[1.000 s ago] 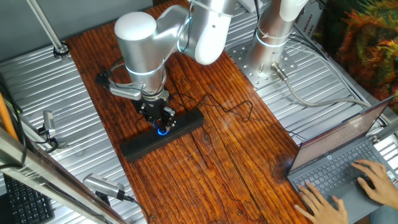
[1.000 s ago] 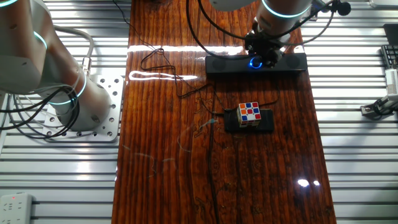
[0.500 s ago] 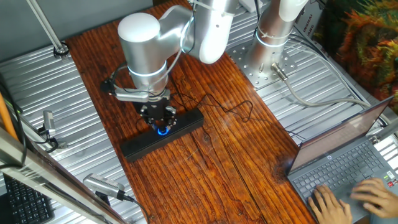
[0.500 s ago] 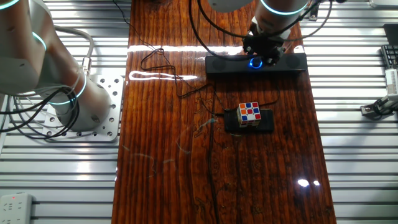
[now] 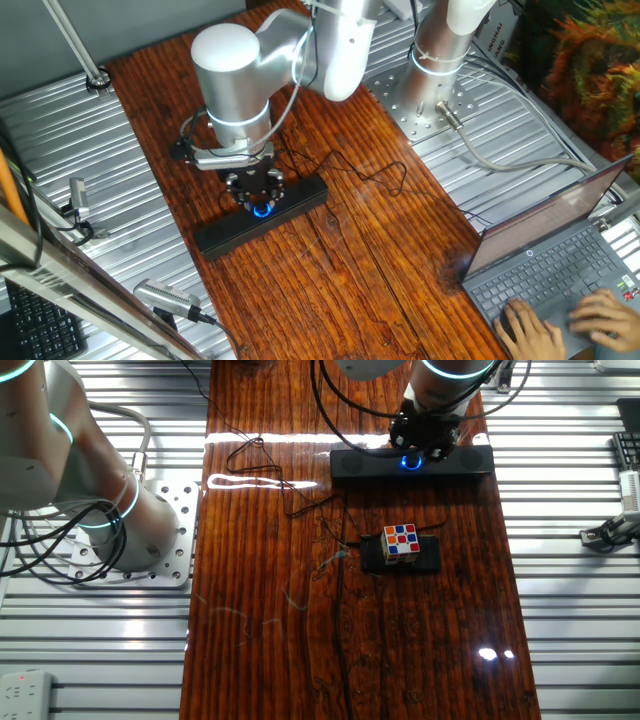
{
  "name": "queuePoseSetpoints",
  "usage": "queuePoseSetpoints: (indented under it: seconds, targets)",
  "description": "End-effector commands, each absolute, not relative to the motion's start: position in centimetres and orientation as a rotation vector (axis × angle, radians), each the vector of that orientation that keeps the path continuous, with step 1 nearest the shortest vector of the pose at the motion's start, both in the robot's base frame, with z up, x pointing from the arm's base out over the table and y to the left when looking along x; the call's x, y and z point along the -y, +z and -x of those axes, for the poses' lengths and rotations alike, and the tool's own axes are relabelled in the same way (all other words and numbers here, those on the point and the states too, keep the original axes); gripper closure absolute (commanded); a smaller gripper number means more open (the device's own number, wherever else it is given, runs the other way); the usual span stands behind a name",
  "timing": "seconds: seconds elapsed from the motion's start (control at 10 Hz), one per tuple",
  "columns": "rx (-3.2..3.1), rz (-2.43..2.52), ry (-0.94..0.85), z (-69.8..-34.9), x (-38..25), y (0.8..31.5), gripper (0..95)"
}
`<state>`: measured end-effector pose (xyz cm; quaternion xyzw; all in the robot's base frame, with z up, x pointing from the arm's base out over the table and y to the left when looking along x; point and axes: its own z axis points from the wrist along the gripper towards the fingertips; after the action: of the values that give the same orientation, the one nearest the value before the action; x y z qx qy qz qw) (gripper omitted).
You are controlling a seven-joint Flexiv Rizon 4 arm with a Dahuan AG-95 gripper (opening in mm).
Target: Turn the knob to increase the volume of the speaker
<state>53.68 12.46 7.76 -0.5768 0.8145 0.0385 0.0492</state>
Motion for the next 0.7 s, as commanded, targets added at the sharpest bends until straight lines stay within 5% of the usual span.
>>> queuePoseSetpoints:
  seconds: [0.1,0.7]
  targets:
    - [-2.388,1.881,0.105,-53.72,-12.53,7.81,57.0]
    - [-2.219,2.086,0.084,-53.84,-12.61,7.87,57.0]
